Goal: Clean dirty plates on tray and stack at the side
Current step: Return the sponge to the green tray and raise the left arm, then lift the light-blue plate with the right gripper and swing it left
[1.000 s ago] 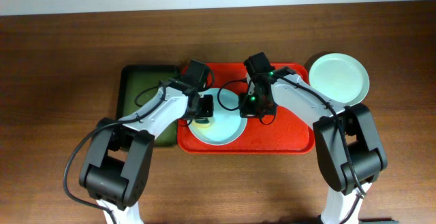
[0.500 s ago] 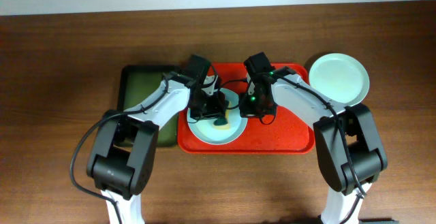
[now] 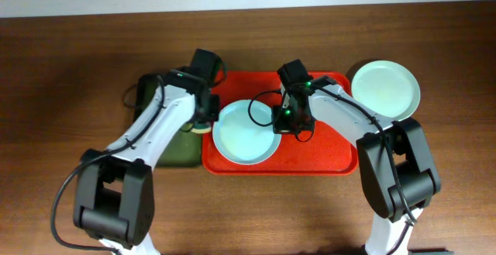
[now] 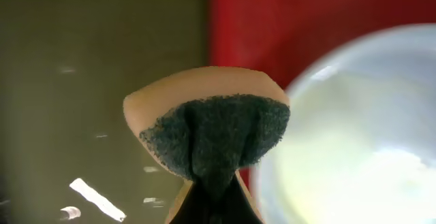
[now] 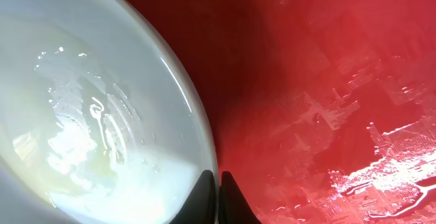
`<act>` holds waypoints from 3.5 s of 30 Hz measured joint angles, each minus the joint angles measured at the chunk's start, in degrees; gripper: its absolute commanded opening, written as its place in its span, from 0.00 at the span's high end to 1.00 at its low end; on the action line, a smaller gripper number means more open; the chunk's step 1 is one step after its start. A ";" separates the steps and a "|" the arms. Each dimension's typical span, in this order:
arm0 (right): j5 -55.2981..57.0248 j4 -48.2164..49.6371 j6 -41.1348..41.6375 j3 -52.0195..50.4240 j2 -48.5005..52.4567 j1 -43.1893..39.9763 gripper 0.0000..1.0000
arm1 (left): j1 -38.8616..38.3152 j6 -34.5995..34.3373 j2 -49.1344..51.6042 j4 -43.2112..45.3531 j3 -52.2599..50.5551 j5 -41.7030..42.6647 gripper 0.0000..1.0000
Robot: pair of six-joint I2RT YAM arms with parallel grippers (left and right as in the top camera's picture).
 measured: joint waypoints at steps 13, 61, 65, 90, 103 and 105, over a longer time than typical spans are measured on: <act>0.00 0.00 0.00 0.00 0.00 0.00 0.96 | 14.43 4.02 0.00 -1.57 -0.94 -1.70 1.00; 0.02 0.17 -0.02 0.00 0.00 0.00 0.94 | 34.80 3.13 -5.97 -11.74 16.00 7.67 0.01; 2.47 0.20 -0.04 0.00 0.00 0.00 0.72 | 38.29 2.89 -5.97 -11.74 16.00 7.67 0.01; 3.63 -17.22 1.46 27.61 -1.07 -1.18 0.96 | 38.58 2.84 -5.97 -11.78 16.00 7.69 0.01; 20.15 5.86 6.75 27.82 3.19 17.64 0.96 | 38.58 2.84 -5.97 -11.78 16.00 7.72 0.01; 26.53 6.80 6.69 27.82 4.20 20.50 0.96 | 38.58 2.84 -5.97 -11.78 16.00 7.69 0.01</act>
